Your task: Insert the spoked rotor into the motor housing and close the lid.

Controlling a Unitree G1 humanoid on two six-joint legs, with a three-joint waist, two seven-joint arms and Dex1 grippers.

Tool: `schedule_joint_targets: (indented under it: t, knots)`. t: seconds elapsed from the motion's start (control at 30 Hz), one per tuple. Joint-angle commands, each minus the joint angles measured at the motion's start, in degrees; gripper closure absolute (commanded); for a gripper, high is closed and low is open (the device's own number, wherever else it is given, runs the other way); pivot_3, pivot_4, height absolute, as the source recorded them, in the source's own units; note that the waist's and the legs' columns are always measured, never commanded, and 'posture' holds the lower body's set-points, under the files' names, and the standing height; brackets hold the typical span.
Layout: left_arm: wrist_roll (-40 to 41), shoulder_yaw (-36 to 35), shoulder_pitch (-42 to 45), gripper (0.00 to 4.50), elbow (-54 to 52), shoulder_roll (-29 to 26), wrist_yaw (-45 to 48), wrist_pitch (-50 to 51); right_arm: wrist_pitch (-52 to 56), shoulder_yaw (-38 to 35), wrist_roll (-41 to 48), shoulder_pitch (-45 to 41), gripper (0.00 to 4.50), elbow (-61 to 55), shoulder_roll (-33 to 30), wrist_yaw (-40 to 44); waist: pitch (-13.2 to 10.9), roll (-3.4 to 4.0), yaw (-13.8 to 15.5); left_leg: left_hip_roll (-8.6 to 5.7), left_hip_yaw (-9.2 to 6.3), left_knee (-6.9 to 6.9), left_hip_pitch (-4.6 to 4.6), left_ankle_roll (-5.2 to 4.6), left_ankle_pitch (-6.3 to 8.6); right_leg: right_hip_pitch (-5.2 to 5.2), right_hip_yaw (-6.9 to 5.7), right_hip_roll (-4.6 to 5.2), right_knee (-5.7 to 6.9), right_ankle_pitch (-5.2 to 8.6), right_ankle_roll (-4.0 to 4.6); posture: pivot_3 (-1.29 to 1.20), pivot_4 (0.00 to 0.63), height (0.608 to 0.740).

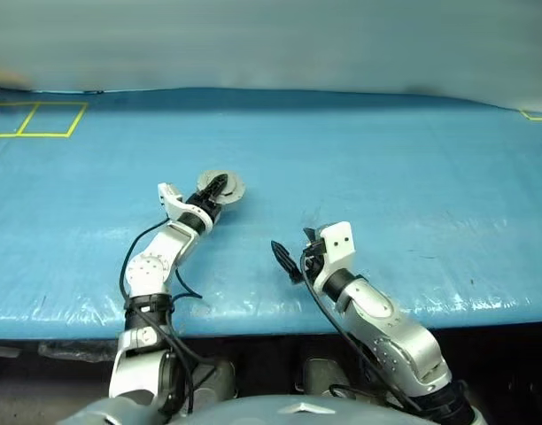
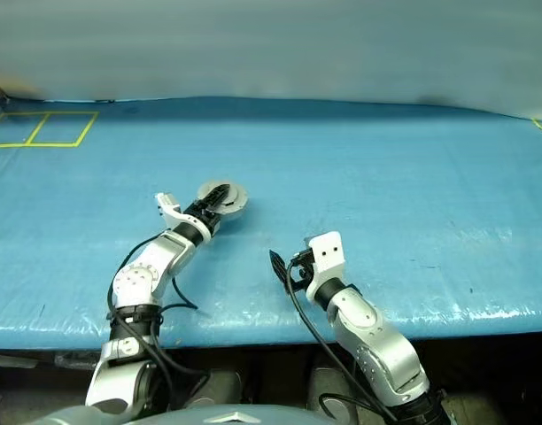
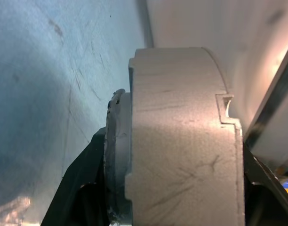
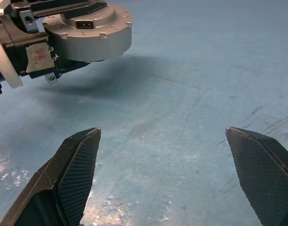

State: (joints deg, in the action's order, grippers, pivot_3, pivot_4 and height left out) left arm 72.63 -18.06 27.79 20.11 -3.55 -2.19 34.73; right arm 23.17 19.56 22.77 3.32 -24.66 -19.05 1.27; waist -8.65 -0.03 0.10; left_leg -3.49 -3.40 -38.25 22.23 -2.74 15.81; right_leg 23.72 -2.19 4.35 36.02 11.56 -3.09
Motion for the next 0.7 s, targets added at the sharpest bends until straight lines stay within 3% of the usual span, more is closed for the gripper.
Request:
schedule_joint_targets:
  t: [0.03,0.37,0.53,0.7]
  knots:
    - [-5.53,-1.26,8.33,2.14,8.14,-1.45,5.60,-3.44,-4.91,1.00,-7.44,0.95,0.00,1.00,1.21,0.13,-0.04,-0.06,-0.13,0.01,0.01,0.00,0.00,0.00,0.00,0.02,0.02,0.00,0.00,0.00,0.00,0.00,0.150,0.740]
    - [-21.98,-3.96,27.41,2.14,39.11,-3.81,14.53,-14.29,-14.14,1.12,-19.25,3.77,0.00,4.96,5.37,0.99,-0.17,-0.28,-0.42,0.00,-0.02,0.02,0.01,0.07,-0.04,0.05,-0.01,-0.01,-0.01,-0.01,-0.03,0.00,0.150,0.740]
    - [-26.70,-6.53,30.18,2.14,47.09,-4.44,12.90,-17.69,-15.66,0.64,-21.40,4.90,0.00,5.88,6.25,2.60,-0.19,-0.31,-0.79,0.00,-0.03,0.06,0.01,0.07,-0.03,0.08,0.01,0.01,-0.02,-0.02,-0.04,0.00,0.150,0.740]
    - [-29.85,-8.43,29.89,0.48,49.28,-5.08,10.30,-17.20,-15.16,0.03,-22.12,5.52,0.00,6.25,7.47,3.70,-0.18,-0.31,-0.80,0.03,-0.05,0.05,-0.18,0.11,-0.05,-0.06,0.03,0.01,0.06,-0.02,-0.04,0.00,0.150,0.740]
